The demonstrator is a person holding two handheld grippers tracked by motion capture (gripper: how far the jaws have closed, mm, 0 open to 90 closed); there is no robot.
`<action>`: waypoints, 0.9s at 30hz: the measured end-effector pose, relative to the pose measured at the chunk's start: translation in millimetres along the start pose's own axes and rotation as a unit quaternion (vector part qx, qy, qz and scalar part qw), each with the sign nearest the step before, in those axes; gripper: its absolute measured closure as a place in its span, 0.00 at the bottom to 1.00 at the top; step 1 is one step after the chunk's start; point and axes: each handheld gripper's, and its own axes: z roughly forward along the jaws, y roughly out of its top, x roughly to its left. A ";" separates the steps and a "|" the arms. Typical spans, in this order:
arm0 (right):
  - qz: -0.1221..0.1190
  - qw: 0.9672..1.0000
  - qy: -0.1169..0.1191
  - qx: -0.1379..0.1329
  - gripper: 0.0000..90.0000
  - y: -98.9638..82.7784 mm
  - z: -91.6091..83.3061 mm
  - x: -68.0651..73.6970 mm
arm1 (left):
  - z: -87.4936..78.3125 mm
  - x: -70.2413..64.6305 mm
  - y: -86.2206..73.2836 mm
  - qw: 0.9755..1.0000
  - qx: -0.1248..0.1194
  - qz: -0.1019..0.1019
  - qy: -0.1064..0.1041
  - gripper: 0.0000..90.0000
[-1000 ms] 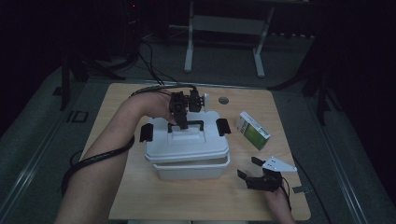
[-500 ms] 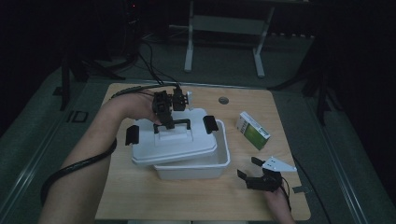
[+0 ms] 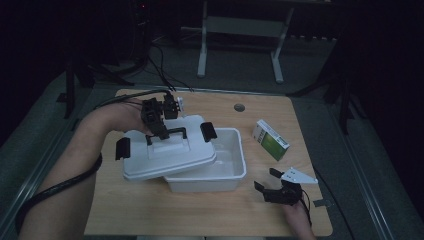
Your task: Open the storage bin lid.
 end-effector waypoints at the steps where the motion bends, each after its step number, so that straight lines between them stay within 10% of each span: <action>1: 0.000 1.000 0.000 0.001 0.15 0.0 0.4 0.4 | -0.5 0.1 -2.2 1.000 0.000 0.000 0.003 0.93; 27: 0.007 1.000 -0.002 0.007 0.15 -0.5 3.2 0.9 | 11.5 6.7 -119.4 0.995 -0.009 -0.099 0.007 0.93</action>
